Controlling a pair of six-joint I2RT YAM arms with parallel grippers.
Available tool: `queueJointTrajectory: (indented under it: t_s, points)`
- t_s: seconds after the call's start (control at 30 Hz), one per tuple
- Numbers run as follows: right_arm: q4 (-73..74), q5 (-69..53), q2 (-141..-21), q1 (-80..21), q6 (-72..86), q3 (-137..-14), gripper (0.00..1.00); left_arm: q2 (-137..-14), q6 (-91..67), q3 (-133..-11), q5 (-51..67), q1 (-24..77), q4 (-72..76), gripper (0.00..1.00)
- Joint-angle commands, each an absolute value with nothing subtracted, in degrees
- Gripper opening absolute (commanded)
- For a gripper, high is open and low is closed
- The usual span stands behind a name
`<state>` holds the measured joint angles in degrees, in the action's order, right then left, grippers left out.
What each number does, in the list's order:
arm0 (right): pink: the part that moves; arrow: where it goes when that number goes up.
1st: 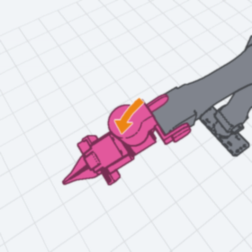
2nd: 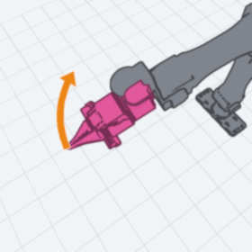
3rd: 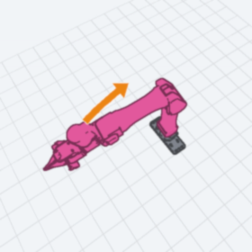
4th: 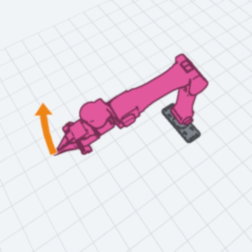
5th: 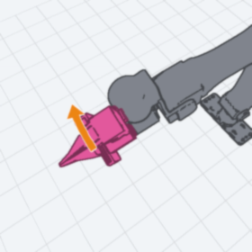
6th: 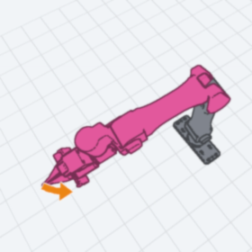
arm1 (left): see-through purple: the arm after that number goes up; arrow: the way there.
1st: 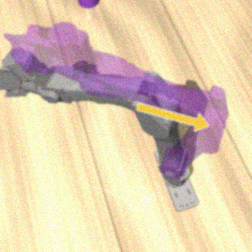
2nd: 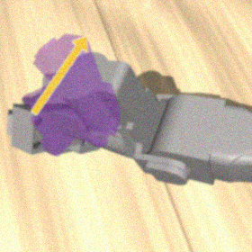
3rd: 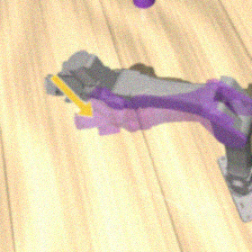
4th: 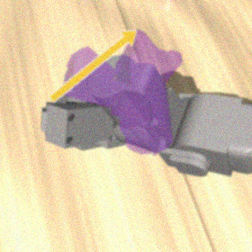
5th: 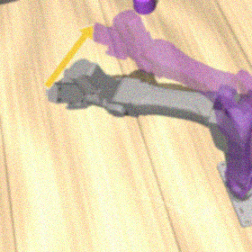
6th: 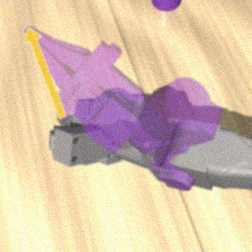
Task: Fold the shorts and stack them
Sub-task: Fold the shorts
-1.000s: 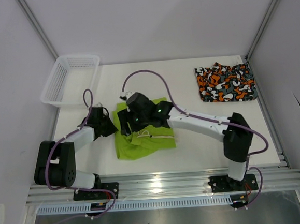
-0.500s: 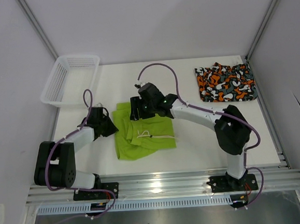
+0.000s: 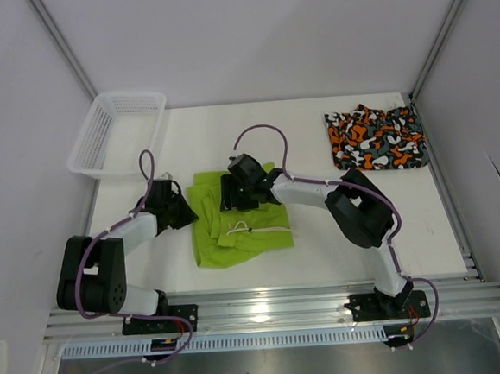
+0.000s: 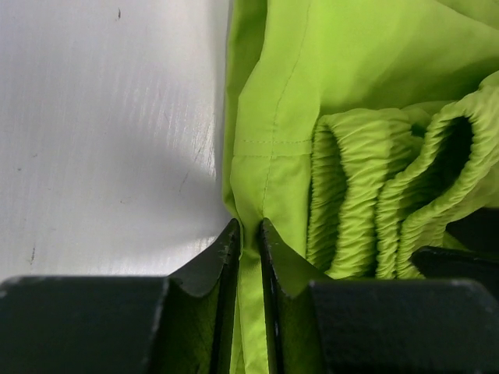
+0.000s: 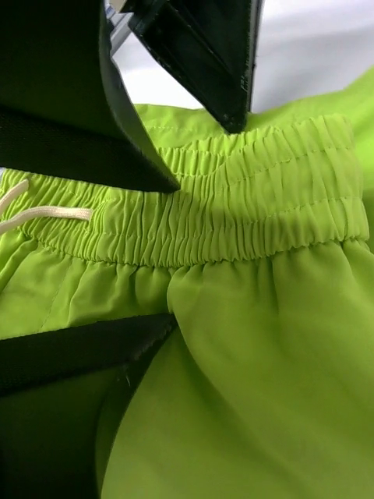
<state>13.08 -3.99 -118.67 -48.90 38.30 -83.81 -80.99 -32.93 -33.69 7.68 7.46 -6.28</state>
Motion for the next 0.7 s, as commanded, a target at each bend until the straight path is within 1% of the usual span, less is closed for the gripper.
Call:
queueJointTrajectory:
  t_s: [0.0, 0.07, 0.1, 0.17, 0.2, 0.37, 0.4, 0.5, 0.67]
  points:
    - [9.7, -5.6, -119.0, -51.7, 38.6, -85.4, 0.59, -80.2, -32.3, -32.9, 8.6, 7.1, -5.3, 0.19]
    - [9.8, -4.7, -118.5, -53.0, 38.1, -85.3, 0.51, -80.2, -32.2, -32.9, 8.4, 7.1, -5.3, 0.19]
    - [9.8, -4.2, -118.3, -53.4, 37.9, -85.3, 0.45, -80.2, -32.3, -32.8, 8.5, 7.1, -5.2, 0.19]
    - [9.8, -3.6, -118.0, -54.1, 37.7, -85.4, 0.42, -80.2, -32.3, -32.8, 8.5, 7.1, -5.2, 0.19]
    - [9.8, -3.5, -117.9, -54.6, 37.6, -85.5, 0.38, -80.2, -32.3, -32.8, 8.4, 7.1, -5.2, 0.19]
    - [10.1, -3.6, -118.3, -55.7, 37.0, -86.4, 0.34, -80.2, -32.3, -32.8, 8.5, 7.1, -5.1, 0.18]
    - [10.1, -3.6, -118.4, -55.8, 36.9, -86.5, 0.3, -80.2, -32.3, -32.8, 8.4, 7.1, -5.1, 0.18]
    - [9.5, -3.6, -118.6, -56.2, 37.3, -86.4, 0.26, -80.2, -32.3, -32.7, 8.4, 7.1, -5.2, 0.18]
    - [7.9, -6.0, -118.9, -56.2, 38.0, -87.0, 0.24, -79.8, -32.3, -32.3, 8.2, 7.2, -5.1, 0.18]
